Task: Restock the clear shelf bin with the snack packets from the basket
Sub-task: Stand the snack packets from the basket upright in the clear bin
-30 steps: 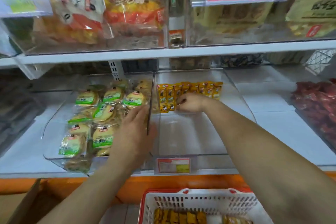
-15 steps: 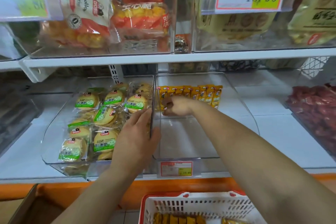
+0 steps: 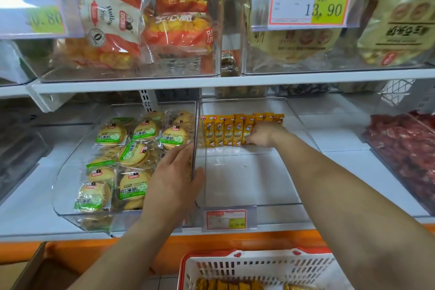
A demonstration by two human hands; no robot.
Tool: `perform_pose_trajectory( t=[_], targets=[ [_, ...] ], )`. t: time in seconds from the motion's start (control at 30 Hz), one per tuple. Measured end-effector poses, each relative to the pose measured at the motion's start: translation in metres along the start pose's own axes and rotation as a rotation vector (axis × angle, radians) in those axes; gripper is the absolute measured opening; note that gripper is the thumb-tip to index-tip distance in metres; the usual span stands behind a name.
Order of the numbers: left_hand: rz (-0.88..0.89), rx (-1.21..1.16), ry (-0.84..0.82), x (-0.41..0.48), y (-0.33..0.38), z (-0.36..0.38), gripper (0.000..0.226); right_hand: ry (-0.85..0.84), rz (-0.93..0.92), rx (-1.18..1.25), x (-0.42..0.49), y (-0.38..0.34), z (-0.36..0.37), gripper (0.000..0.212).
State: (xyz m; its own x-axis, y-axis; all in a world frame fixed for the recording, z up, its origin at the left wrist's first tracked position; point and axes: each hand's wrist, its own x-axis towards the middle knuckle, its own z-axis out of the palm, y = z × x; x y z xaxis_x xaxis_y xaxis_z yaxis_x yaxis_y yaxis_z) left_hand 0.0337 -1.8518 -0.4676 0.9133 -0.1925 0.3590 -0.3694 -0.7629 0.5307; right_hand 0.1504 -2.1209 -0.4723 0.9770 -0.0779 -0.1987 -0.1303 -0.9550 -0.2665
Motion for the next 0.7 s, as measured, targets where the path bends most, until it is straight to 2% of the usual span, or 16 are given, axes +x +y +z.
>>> perform_pose_trajectory(
  t=[0.1, 0.2, 0.43, 0.53, 0.7],
  targets=[
    [-0.007, 0.012, -0.008, 0.000, 0.002, -0.002, 0.053, -0.023, 0.024, -0.056, -0.006, -0.004, 0.003, 0.034],
    [-0.021, 0.021, -0.023, -0.001, 0.003, -0.004, 0.053, -0.029, 0.017, -0.056, -0.011, -0.008, 0.002, 0.020],
    [-0.030, -0.022, -0.024, 0.001, 0.002, -0.003, 0.046, -0.011, -0.026, -0.024, -0.011, -0.014, -0.004, 0.015],
    [-0.022, 0.009, -0.032, 0.000, 0.002, -0.002, 0.051, -0.045, -0.018, -0.023, -0.013, -0.018, -0.006, 0.028],
    [-0.051, 0.038, -0.090, -0.002, 0.011, -0.007, 0.058, -0.059, -0.064, -0.030, -0.052, -0.030, -0.023, 0.030]
  ],
)
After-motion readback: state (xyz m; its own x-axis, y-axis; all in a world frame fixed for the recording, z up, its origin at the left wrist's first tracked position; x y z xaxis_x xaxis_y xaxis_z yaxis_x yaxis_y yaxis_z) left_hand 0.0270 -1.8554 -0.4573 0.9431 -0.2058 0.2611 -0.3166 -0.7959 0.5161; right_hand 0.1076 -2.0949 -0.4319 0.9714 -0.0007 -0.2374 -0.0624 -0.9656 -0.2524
